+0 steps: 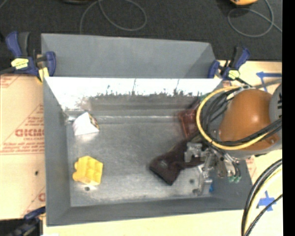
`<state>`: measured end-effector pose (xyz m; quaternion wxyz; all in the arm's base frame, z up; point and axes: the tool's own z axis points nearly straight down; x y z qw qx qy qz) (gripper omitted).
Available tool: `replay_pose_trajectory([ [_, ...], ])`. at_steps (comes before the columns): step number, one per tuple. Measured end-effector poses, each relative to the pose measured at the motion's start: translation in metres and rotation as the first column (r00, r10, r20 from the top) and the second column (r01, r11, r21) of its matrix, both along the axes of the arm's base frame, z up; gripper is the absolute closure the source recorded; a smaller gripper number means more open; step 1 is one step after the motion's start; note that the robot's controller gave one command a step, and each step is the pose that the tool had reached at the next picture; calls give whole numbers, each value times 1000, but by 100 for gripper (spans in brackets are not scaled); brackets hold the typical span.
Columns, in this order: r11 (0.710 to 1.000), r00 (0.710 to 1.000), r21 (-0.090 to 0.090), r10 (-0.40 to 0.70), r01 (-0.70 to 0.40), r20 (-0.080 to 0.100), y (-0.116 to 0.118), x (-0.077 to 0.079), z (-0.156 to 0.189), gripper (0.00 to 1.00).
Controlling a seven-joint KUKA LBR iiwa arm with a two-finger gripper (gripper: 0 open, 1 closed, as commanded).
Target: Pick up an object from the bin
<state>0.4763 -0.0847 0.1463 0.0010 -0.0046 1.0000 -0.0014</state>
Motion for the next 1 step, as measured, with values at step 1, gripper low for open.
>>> replay_pose_trajectory([
  [1,1000,1000,0,0,0,0,0,0,0,0],
])
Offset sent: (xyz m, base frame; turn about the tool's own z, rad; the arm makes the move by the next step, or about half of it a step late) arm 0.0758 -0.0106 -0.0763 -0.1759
